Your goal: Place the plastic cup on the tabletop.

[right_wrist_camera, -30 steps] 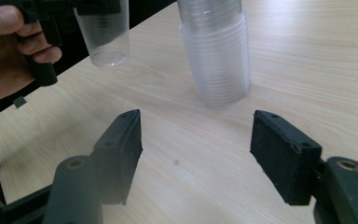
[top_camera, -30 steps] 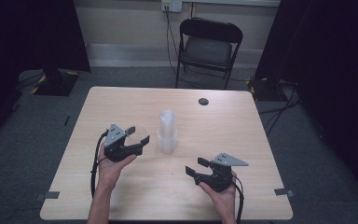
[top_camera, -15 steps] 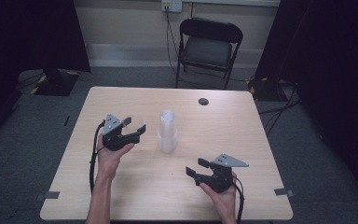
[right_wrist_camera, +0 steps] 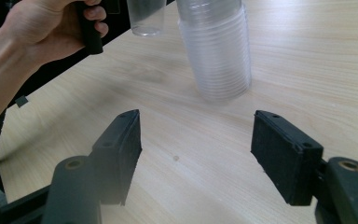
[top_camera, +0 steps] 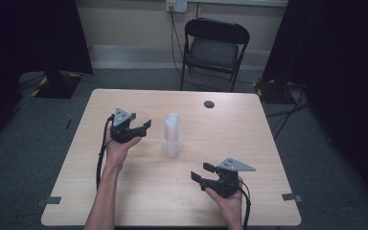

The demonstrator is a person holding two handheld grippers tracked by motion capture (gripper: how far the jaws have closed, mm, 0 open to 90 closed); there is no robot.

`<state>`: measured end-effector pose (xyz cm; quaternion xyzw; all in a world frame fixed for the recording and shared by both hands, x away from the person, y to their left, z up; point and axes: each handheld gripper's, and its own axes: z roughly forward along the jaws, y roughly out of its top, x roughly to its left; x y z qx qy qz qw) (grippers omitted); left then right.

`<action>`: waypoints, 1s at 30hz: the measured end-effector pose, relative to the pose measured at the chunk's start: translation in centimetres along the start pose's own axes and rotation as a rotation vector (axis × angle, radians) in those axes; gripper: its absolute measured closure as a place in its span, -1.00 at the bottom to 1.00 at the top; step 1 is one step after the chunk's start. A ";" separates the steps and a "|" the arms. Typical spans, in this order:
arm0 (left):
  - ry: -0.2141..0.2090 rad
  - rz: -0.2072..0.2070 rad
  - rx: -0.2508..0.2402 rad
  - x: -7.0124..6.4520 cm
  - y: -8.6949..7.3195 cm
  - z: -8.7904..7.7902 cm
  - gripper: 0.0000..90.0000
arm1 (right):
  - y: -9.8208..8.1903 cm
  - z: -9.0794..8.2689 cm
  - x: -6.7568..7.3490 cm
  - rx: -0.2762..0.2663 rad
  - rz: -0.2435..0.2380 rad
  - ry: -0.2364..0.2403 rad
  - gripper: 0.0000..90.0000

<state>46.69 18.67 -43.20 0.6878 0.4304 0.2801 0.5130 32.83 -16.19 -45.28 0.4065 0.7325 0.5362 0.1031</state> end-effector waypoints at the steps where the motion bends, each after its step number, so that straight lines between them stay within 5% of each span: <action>1: 0.002 -0.007 -0.003 0.1 0.0 0.3 -0.35 | 0.0 0.0 0.0 -0.001 0.000 0.000 -0.27; 12: 0.008 -0.040 0.033 1.5 -1.3 2.1 -0.36 | 0.1 0.3 0.0 0.001 0.003 0.008 -0.27; 30: -0.019 -0.036 0.101 1.6 -2.6 3.4 -0.43 | 0.0 0.4 -0.2 0.003 0.016 0.011 -0.27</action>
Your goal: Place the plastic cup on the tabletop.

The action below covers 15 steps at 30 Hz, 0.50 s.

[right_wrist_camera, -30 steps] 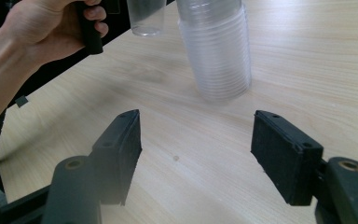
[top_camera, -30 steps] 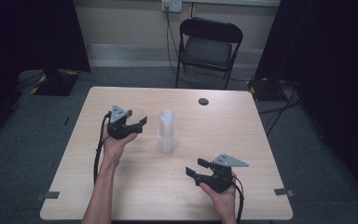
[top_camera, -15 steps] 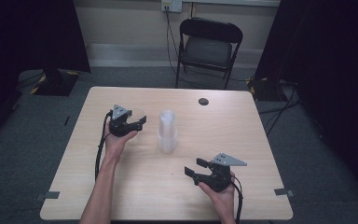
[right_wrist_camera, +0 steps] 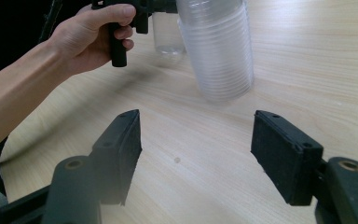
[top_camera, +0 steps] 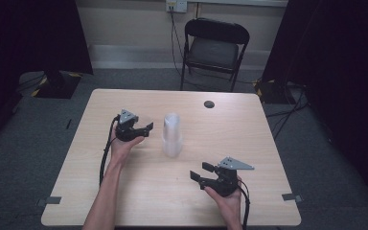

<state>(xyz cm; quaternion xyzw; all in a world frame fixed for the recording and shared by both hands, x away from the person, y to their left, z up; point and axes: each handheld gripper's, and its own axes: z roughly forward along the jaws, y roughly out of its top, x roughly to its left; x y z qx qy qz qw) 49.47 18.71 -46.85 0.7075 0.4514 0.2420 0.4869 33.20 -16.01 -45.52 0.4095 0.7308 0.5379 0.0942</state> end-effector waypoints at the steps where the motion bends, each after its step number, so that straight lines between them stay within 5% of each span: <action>1: -0.013 -0.010 -0.004 0.1 0.0 0.0 -0.44 | 0.0 0.0 0.0 -0.001 0.002 0.000 -0.27; 10: 0.008 0.018 0.026 -0.2 -0.1 -0.1 -0.36 | 0.0 0.1 0.0 -0.004 0.008 -0.002 -0.27; 15: 0.008 0.020 -0.002 -0.3 -0.9 -0.4 -0.36 | 0.0 0.1 0.0 -0.004 0.005 0.000 -0.27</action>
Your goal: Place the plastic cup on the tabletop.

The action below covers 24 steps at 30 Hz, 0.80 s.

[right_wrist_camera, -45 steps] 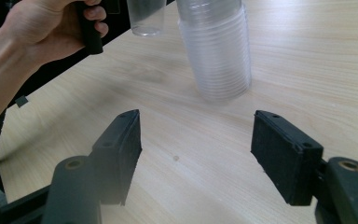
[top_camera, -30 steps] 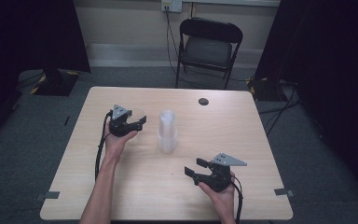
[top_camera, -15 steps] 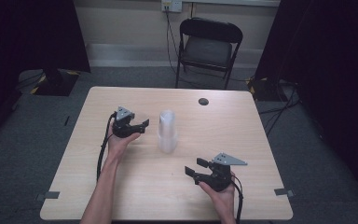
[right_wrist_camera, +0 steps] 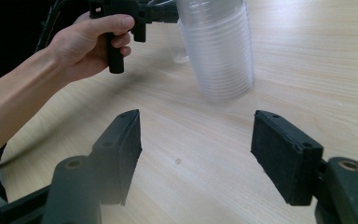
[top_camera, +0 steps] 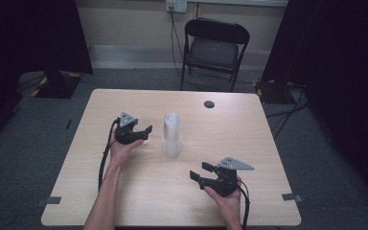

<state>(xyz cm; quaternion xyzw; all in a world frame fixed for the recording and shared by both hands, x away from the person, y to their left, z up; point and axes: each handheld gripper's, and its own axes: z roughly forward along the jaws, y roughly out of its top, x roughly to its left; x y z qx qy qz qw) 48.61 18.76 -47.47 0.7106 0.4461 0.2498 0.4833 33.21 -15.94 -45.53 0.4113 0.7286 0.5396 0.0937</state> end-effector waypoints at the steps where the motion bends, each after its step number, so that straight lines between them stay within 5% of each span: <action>1: 0.001 0.002 -0.001 0.0 0.0 0.0 -0.36 | 0.0 0.0 0.0 -0.001 -0.001 0.000 -0.27; 10: -0.022 -0.015 0.104 0.0 -0.8 0.4 -0.52 | -0.1 0.0 0.0 -0.003 0.000 0.001 -0.27; 19: -0.035 -0.050 0.149 -0.2 -0.6 0.0 -0.65 | -0.2 -0.1 -0.4 0.003 0.009 -0.017 -0.29; 24: -0.034 -0.035 0.120 -0.3 -0.8 -1.1 -0.65 | -0.4 -0.3 -0.8 -0.001 0.016 -0.031 -0.31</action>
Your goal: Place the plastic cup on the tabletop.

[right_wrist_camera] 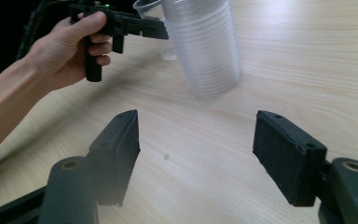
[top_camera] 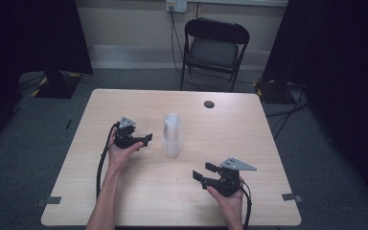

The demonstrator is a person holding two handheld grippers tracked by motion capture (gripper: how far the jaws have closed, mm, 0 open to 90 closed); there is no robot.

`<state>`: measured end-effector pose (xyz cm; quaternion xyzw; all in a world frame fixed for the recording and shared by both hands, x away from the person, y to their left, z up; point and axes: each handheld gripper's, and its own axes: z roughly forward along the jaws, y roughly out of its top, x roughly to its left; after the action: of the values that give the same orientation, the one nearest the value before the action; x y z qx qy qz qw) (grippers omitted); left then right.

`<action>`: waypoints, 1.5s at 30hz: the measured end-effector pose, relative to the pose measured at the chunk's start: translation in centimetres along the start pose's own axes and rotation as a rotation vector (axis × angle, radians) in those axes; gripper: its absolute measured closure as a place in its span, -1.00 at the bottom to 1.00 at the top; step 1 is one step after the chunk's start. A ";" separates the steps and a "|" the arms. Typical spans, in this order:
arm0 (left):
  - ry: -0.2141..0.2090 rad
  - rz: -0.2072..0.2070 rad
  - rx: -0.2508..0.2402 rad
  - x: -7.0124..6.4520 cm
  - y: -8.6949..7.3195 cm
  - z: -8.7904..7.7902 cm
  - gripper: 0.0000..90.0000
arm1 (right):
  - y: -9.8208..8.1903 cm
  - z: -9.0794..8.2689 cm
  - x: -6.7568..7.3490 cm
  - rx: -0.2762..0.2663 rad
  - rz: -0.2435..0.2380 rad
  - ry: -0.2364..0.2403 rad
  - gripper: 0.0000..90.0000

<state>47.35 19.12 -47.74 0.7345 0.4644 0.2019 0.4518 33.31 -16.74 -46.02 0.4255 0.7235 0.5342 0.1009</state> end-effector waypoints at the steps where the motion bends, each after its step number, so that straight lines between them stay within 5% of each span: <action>1: -0.008 -0.038 -0.019 -0.1 -0.2 -0.2 -0.66 | -0.1 0.0 -0.1 0.000 0.004 -0.005 -0.31; 6: -0.001 -0.013 0.010 -0.2 -0.3 -1.2 -0.65 | -0.2 -0.1 -0.3 0.002 -0.005 -0.017 -0.32; 11: -0.012 -0.052 -0.023 -0.7 -0.4 -3.0 -0.65 | -0.4 -0.1 -0.5 0.011 -0.011 -0.041 -0.41; 18: -0.028 -0.038 -0.035 -1.6 -0.8 -4.4 -0.63 | -0.5 -0.1 -0.6 0.014 -0.017 -0.071 -0.54; 25: -0.042 -0.029 -0.059 -3.6 -2.3 -6.1 -0.62 | -0.6 -0.4 -0.8 0.013 -0.014 -0.084 -0.57; 36: -0.002 -0.013 -0.053 -5.8 -5.0 -9.2 -0.57 | -0.9 -0.8 -1.2 0.013 -0.003 -0.100 -0.56; 45: -0.037 -0.018 -0.062 -7.2 -7.5 -11.8 -0.59 | -1.0 -0.9 -1.3 0.016 0.001 -0.112 -0.56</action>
<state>31.65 19.71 -47.23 0.7196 0.4560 0.1985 0.4846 33.07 -18.39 -46.93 0.4559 0.7206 0.5040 0.1374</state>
